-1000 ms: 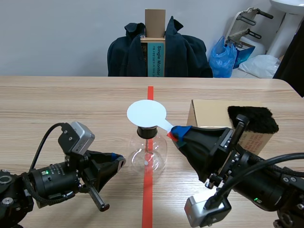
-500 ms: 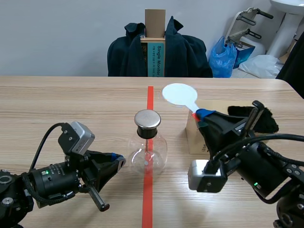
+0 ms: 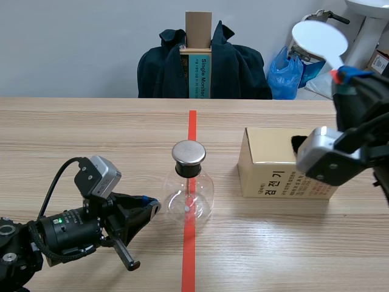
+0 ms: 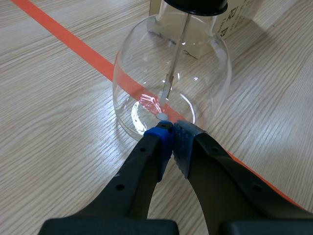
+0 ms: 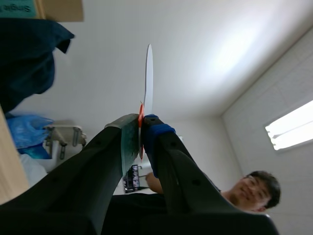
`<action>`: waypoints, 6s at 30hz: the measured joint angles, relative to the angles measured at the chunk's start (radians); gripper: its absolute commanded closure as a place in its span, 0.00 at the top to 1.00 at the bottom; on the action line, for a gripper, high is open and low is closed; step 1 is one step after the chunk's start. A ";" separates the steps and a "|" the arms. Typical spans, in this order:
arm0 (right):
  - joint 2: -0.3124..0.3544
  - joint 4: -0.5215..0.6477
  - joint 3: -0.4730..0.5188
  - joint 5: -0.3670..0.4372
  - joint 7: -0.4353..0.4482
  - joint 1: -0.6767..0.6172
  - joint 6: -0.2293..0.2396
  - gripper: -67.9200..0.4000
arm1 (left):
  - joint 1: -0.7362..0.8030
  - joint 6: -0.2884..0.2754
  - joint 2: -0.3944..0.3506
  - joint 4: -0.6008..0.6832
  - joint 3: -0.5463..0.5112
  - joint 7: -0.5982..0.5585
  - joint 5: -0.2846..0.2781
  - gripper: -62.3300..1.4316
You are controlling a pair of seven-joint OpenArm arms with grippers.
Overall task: Do the electroscope experiment.
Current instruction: 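Move the plate toward and away from the electroscope, then rub the plate on the fur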
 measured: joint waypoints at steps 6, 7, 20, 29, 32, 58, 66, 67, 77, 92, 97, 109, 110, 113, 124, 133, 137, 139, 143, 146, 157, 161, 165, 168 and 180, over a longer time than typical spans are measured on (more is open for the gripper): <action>0.000 0.148 0.122 0.076 0.000 -0.114 0.000 0.02 | 0.000 0.000 0.000 0.000 0.000 0.000 0.000 0.07; 0.000 0.158 0.137 0.081 0.000 -0.127 0.000 0.02 | 0.000 0.000 0.000 0.000 0.000 0.000 0.000 0.07; 0.000 0.161 0.235 0.204 -0.001 -0.211 -0.025 0.02 | 0.121 -0.042 -0.042 0.154 -0.131 0.002 -0.005 0.07; 0.000 0.161 0.289 0.264 -0.031 -0.213 -0.033 0.02 | 0.548 -0.042 -0.180 0.646 -0.373 -0.130 -0.008 0.07; 0.000 0.155 0.296 0.281 -0.032 -0.213 -0.030 0.02 | 0.671 -0.042 -0.180 0.740 -0.452 -0.130 -0.006 0.07; -0.139 -0.389 0.182 -0.028 0.259 0.020 0.095 0.02 | 0.692 -0.026 -0.171 0.738 -0.494 -0.168 -0.004 1.00; -0.139 -0.414 0.182 -0.027 0.224 0.020 0.134 0.02 | 0.692 -0.022 -0.171 0.738 -0.494 -0.168 -0.004 1.00; -0.139 -0.417 0.182 -0.027 0.212 0.020 0.144 0.02 | 0.692 -0.022 -0.171 0.738 -0.494 -0.168 -0.004 1.00; -0.138 -0.423 0.182 -0.039 0.231 0.020 0.208 0.02 | 0.692 -0.021 -0.171 0.738 -0.494 -0.168 -0.004 1.00; -0.117 -0.423 0.151 -0.058 0.321 0.021 0.200 0.02 | 0.692 -0.019 -0.171 0.738 -0.494 -0.168 -0.004 1.00; -0.133 -0.423 0.143 -0.058 0.101 0.020 0.185 0.02 | 0.692 0.000 -0.171 0.738 -0.494 -0.168 -0.004 1.00; -0.122 -0.423 0.169 -0.039 0.166 0.020 0.187 0.02 | 0.687 0.000 -0.171 0.738 -0.494 -0.168 -0.004 1.00; -0.117 -0.423 0.170 -0.043 0.247 0.020 0.188 0.02 | 0.687 0.000 -0.171 0.738 -0.494 -0.168 -0.004 1.00; -0.119 -0.423 0.158 -0.053 0.330 0.023 0.193 0.02 | 0.687 -0.001 -0.171 0.738 -0.494 -0.167 -0.004 1.00; -0.116 -0.423 0.156 -0.061 0.244 0.019 0.241 0.02 | 0.687 0.000 -0.171 0.738 -0.494 -0.168 -0.004 1.00; -0.117 -0.423 0.156 -0.061 0.247 0.032 0.251 0.02 | 0.687 0.000 -0.171 0.738 -0.494 -0.168 -0.004 1.00; -0.113 -0.423 0.163 -0.056 0.153 0.037 0.253 0.02 | 0.687 0.000 -0.171 0.738 -0.494 -0.168 -0.004 1.00; -0.107 -0.423 0.165 -0.057 0.271 0.037 0.253 0.02 | 0.687 -0.001 -0.171 0.738 -0.494 -0.167 -0.004 1.00; -0.121 -0.423 0.156 -0.061 0.185 0.036 0.250 0.02 | 0.687 0.000 -0.171 0.738 -0.494 -0.168 -0.004 1.00; -0.116 -0.423 0.161 -0.056 0.125 0.037 0.253 0.02 | 0.687 0.000 -0.171 0.738 -0.494 -0.168 -0.004 1.00; -0.115 -0.423 0.165 -0.056 0.198 0.037 0.252 0.02 | 0.687 0.000 -0.171 0.738 -0.494 -0.168 -0.004 1.00; -0.120 -0.423 0.158 -0.060 0.197 0.037 0.253 0.02 | 0.687 0.000 -0.171 0.738 -0.494 -0.168 -0.004 1.00; -0.117 -0.423 0.161 -0.057 0.170 0.037 0.253 0.02 | 0.687 0.000 -0.171 0.738 -0.494 -0.168 -0.004 1.00; -0.117 -0.423 0.161 -0.057 0.229 0.037 0.253 0.02 | 0.687 0.000 -0.171 0.738 -0.494 -0.167 -0.004 1.00; -0.117 -0.401 0.187 -0.041 0.236 0.034 0.259 0.02 | 0.687 0.000 -0.171 0.738 -0.494 -0.167 -0.004 1.00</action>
